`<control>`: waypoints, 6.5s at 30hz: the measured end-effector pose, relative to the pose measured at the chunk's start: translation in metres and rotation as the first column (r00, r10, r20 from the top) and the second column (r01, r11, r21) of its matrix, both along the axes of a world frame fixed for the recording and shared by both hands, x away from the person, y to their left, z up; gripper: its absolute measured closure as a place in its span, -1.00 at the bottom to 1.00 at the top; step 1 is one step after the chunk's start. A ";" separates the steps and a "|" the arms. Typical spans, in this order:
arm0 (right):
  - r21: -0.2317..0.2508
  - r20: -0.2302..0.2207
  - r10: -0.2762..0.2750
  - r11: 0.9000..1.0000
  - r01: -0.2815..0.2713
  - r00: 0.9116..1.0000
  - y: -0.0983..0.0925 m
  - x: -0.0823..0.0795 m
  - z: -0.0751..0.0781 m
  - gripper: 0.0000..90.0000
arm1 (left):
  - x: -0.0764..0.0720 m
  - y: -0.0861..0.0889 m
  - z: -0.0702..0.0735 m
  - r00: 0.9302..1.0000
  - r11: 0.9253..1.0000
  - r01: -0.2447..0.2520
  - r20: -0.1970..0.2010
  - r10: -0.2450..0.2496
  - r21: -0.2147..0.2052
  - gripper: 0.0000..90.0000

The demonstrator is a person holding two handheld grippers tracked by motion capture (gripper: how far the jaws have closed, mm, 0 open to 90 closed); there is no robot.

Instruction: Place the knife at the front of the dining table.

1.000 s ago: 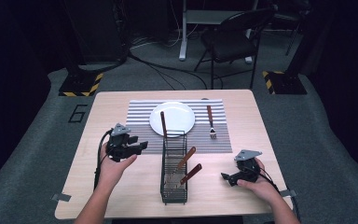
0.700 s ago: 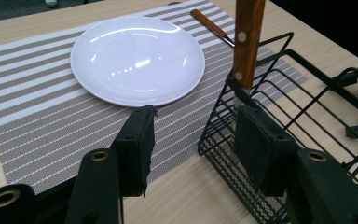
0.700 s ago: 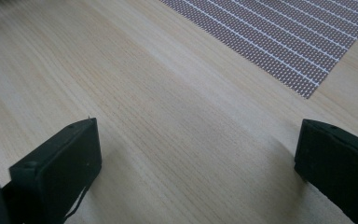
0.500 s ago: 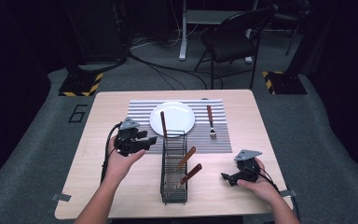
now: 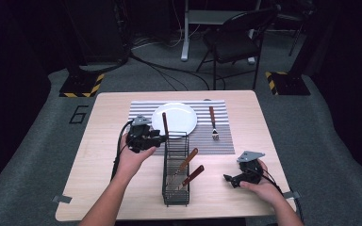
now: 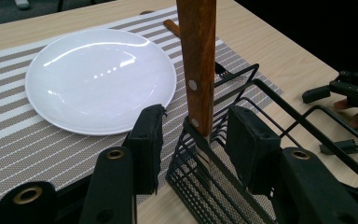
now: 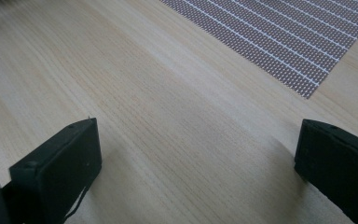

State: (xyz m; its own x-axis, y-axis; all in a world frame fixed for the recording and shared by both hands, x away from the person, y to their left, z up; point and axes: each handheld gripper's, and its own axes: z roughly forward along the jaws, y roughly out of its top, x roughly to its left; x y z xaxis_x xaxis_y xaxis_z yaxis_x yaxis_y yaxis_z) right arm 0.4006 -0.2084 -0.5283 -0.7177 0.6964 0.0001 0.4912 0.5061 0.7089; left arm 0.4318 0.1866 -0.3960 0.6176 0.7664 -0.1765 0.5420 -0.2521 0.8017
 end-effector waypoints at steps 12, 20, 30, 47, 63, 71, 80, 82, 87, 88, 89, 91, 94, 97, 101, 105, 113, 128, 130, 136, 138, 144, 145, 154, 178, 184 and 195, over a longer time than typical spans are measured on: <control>0.002 -0.003 -0.001 1.000 0.001 1.000 0.000 0.000 0.000 -1.00 | 0.009 -0.012 -0.008 1.000 1.000 -0.005 0.001 0.005 0.008 0.42; 0.002 -0.003 0.000 1.000 0.000 1.000 0.000 0.000 0.000 -1.00 | 0.007 -0.013 -0.009 1.000 1.000 0.004 0.024 -0.005 0.016 0.63; 0.002 -0.003 0.000 1.000 0.000 1.000 0.000 0.000 0.000 -1.00 | 0.000 -0.012 -0.006 0.999 1.000 0.021 0.037 -0.022 0.008 0.69; 0.002 -0.001 0.003 1.000 -0.003 1.000 0.000 0.000 0.000 -1.00 | -0.007 -0.015 0.005 0.996 0.998 0.060 0.066 -0.060 0.002 0.79; 0.002 -0.002 0.002 1.000 -0.002 1.000 0.000 0.000 0.000 -1.00 | -0.009 -0.015 0.031 0.994 0.997 0.073 0.087 -0.073 -0.006 0.79; 0.001 -0.002 0.002 1.000 -0.002 1.000 0.000 0.000 0.000 -1.00 | -0.014 -0.012 0.047 0.992 0.997 0.079 0.100 -0.078 -0.012 0.79; 0.001 -0.001 0.003 1.000 -0.003 1.000 0.000 0.000 0.000 -1.00 | -0.017 -0.010 0.059 0.990 0.996 0.083 0.118 -0.080 -0.018 0.79; 0.001 -0.001 0.003 1.000 -0.003 1.000 0.000 0.000 0.000 -1.00 | -0.018 -0.010 0.062 0.989 0.996 0.084 0.120 -0.082 -0.014 0.79; 0.002 -0.001 0.003 1.000 -0.003 1.000 0.000 0.000 0.000 -1.00 | -0.018 -0.009 0.069 0.989 0.996 0.089 0.122 -0.087 -0.016 0.79; 0.002 -0.002 0.002 1.000 -0.002 1.000 0.000 0.000 0.000 -1.00 | -0.018 -0.008 0.071 0.988 0.996 0.087 0.128 -0.083 -0.022 0.79; 0.001 -0.002 0.002 1.000 -0.002 1.000 0.000 0.000 0.000 -1.00 | -0.019 -0.007 0.073 0.988 0.996 0.086 0.128 -0.083 -0.021 0.79; 0.001 -0.002 0.002 1.000 -0.002 1.000 0.000 0.000 0.000 -1.00 | -0.019 -0.004 0.077 0.988 0.996 0.084 0.135 -0.080 -0.025 0.79; 0.001 -0.001 0.002 1.000 -0.002 1.000 0.000 0.000 0.000 -1.00 | -0.019 -0.001 0.082 0.987 0.996 0.080 0.141 -0.074 -0.034 0.79; 0.002 -0.002 0.002 1.000 -0.002 1.000 0.000 0.000 0.000 -1.00 | -0.020 0.003 0.086 0.987 0.996 0.077 0.144 -0.070 -0.044 0.79; 0.001 -0.002 0.002 1.000 -0.002 1.000 0.000 0.000 0.000 -1.00 | -0.021 0.008 0.090 0.987 0.997 0.067 0.148 -0.060 -0.038 0.79; 0.002 -0.002 0.002 1.000 -0.002 1.000 0.000 0.000 0.000 -1.00 | -0.021 0.012 0.094 0.987 0.998 0.060 0.153 -0.054 -0.037 0.79; 0.003 -0.003 -0.001 1.000 0.001 1.000 0.000 0.000 0.000 -1.00 | -0.015 0.031 0.101 0.988 0.999 0.015 0.157 -0.009 -0.037 0.79; 0.002 -0.003 0.000 1.000 0.000 1.000 0.000 0.000 0.000 -1.00 | -0.006 0.065 0.084 0.985 0.995 -0.094 0.143 0.098 -0.030 0.79; 0.002 -0.002 0.001 1.000 -0.001 1.000 0.000 0.000 0.000 -1.00 | -0.005 0.069 0.082 0.985 0.994 -0.101 0.139 0.104 -0.031 0.79; 0.002 -0.003 0.000 1.000 0.000 1.000 0.000 0.000 0.000 -1.00 | -0.003 0.076 0.074 0.982 0.991 -0.130 0.134 0.132 -0.023 0.79; 0.003 -0.003 0.000 1.000 0.000 1.000 0.000 0.000 0.000 -1.00 | -0.002 0.078 0.072 0.982 0.991 -0.134 0.128 0.136 -0.024 0.79; 0.003 -0.003 -0.001 1.000 0.001 1.000 0.000 0.000 0.000 -1.00 | 0.006 0.085 0.058 0.979 0.985 -0.167 0.111 0.169 -0.033 0.79; 0.002 -0.003 0.000 1.000 0.000 1.000 0.000 0.000 0.000 -1.00 | 0.007 0.086 0.056 0.979 0.985 -0.170 0.108 0.172 -0.034 0.79; 0.002 -0.003 0.001 1.000 -0.001 1.000 0.000 0.000 0.000 -1.00 | 0.016 0.092 0.044 0.975 0.980 -0.198 0.098 0.199 -0.020 0.79; 0.002 -0.003 0.000 1.000 0.000 1.000 0.000 0.000 0.000 -1.00 | 0.050 0.108 -0.003 0.953 0.954 -0.301 0.032 0.301 -0.014 0.79; 0.001 -0.001 0.001 1.000 -0.001 1.000 0.000 0.000 0.000 -1.00 | 0.052 0.108 -0.015 0.952 0.952 -0.306 0.002 0.306 0.005 0.79; 0.002 -0.003 0.000 1.000 0.000 1.000 0.000 0.000 0.000 -1.00 | 0.059 0.106 -0.026 0.950 0.949 -0.313 -0.009 0.313 0.029 0.79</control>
State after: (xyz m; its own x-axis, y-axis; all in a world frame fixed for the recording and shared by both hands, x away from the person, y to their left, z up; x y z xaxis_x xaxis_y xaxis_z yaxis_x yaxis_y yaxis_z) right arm 0.4003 -0.2084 -0.5283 -0.7178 0.6963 0.0034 0.4929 0.5048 0.7087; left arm 0.4908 0.2929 -0.4221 0.3437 0.9254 -0.1596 0.6078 -0.0897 0.7890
